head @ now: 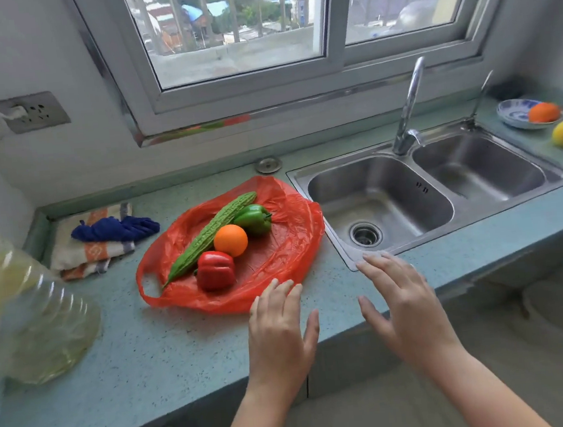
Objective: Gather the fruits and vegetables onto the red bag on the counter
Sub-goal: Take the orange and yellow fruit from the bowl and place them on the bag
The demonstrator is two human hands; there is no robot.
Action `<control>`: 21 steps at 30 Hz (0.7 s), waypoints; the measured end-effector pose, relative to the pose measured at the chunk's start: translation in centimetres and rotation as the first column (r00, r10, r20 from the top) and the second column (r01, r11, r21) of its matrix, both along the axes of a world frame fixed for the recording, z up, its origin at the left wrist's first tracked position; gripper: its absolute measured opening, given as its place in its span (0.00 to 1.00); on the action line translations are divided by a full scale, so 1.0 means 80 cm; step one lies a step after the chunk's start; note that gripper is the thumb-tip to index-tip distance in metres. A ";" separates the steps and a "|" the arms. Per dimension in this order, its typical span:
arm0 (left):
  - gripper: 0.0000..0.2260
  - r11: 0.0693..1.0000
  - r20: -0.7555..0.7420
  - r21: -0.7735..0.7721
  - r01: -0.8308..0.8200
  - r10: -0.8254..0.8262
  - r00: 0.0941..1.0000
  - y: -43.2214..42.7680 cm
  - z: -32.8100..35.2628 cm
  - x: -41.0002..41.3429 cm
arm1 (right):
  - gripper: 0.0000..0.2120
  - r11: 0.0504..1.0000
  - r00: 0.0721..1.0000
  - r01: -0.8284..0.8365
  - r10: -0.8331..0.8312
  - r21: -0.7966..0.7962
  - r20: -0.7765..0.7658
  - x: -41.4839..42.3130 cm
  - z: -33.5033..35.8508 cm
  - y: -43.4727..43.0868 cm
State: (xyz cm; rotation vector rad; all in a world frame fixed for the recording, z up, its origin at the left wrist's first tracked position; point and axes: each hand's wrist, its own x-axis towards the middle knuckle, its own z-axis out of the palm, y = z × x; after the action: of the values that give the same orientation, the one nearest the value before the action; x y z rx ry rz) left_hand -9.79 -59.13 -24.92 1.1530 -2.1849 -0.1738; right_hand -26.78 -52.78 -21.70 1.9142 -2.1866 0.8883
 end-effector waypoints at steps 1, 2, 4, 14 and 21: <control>0.18 1.000 -0.010 -0.006 0.023 -0.023 1.000 0.004 0.001 -0.009 | 0.22 1.000 1.000 0.014 -0.014 -0.002 0.003 -0.006 0.001 0.009; 0.18 0.999 -0.020 -0.013 0.044 -0.045 0.999 0.009 0.003 -0.018 | 0.22 1.000 1.000 0.027 -0.027 -0.006 0.004 -0.013 0.003 0.017; 0.18 0.996 -0.032 -0.031 0.079 -0.080 0.996 0.017 0.006 -0.041 | 0.22 0.998 0.998 0.066 -0.066 -0.020 0.005 -0.030 0.005 0.036; 0.17 0.947 -0.035 -0.043 0.319 -0.321 0.947 0.119 0.022 -0.207 | 0.20 0.944 0.952 0.306 -0.307 -0.121 0.012 -0.164 0.020 0.183; 0.17 0.890 -0.048 -0.057 0.452 -0.455 0.889 0.230 0.038 -0.347 | 0.20 0.886 0.899 0.438 -0.434 -0.149 0.062 -0.284 0.024 0.321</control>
State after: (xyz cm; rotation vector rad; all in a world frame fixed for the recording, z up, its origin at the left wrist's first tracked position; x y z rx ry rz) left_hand -37.56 -40.71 -21.89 0.5839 -2.3587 -0.3525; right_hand -49.52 -27.14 -19.81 1.2642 -2.3375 0.9668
